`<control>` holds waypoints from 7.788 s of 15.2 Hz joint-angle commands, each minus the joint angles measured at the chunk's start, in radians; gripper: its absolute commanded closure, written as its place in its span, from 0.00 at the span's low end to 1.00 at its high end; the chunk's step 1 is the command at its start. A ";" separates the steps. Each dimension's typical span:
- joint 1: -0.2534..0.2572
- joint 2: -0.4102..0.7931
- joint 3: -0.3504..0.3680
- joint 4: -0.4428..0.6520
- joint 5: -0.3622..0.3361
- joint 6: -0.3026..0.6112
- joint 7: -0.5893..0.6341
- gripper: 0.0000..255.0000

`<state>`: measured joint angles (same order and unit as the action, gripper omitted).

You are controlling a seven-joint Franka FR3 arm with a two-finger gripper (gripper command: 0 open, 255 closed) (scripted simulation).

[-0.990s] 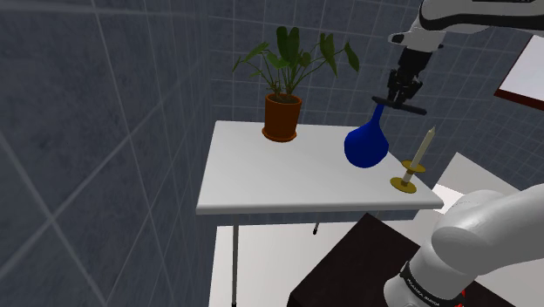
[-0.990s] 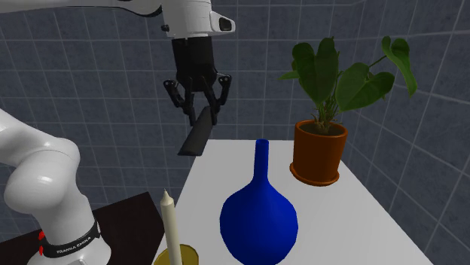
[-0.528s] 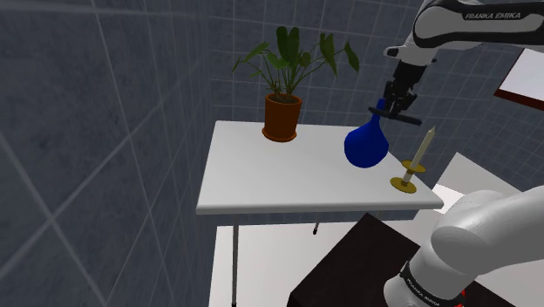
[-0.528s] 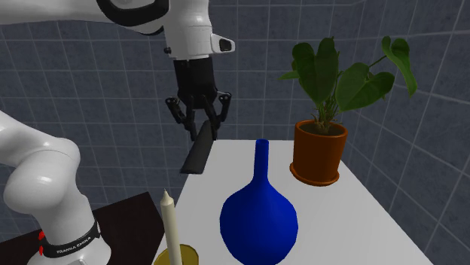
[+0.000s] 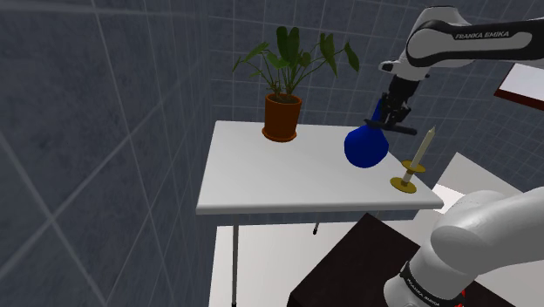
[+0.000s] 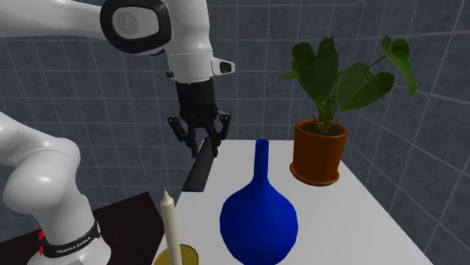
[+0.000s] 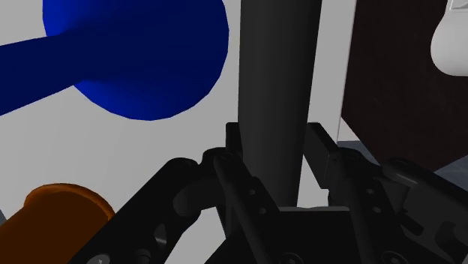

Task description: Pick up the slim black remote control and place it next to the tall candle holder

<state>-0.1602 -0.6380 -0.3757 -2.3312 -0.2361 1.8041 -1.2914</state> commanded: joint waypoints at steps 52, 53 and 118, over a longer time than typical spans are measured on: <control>-0.230 0.276 0.253 -0.323 -0.289 0.812 0.476 0.00; -0.236 0.285 0.285 -0.303 -0.318 0.772 0.538 0.00; -0.137 0.477 0.059 -0.095 0.140 0.545 0.135 1.00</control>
<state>-0.2979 -0.1515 -0.3192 -2.4351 -0.0936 2.3678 -1.1592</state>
